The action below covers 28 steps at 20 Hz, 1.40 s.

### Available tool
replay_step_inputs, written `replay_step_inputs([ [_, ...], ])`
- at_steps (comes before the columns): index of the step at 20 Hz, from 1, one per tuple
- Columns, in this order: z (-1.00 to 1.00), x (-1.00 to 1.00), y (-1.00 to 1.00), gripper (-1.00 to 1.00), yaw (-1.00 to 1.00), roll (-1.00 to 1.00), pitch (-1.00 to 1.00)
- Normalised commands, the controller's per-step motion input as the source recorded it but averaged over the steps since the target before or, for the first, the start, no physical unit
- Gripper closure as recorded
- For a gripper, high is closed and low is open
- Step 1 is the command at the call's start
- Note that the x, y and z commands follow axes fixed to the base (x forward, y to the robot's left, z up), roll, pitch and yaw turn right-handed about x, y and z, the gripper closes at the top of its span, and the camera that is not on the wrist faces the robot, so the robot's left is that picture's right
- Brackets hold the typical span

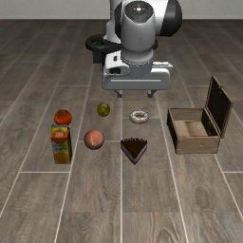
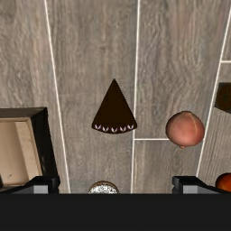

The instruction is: Pick up the cake and place it in the box

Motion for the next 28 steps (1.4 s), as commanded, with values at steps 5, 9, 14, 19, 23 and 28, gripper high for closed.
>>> replay_step_inputs([
  [5,-1.0,0.0,0.0,-1.0,0.0,0.0,0.0],
  [9,-1.0,0.0,0.0,-1.0,0.0,0.0,0.0],
  [14,-1.0,0.0,0.0,-1.0,0.0,0.0,0.0],
  [19,-0.2,0.0,0.0,1.0,0.0,0.0,0.0],
  [23,0.0,0.0,0.0,1.0,0.0,0.0,0.0],
  [28,0.0,0.0,0.0,1.0,0.0,0.0,0.0],
])
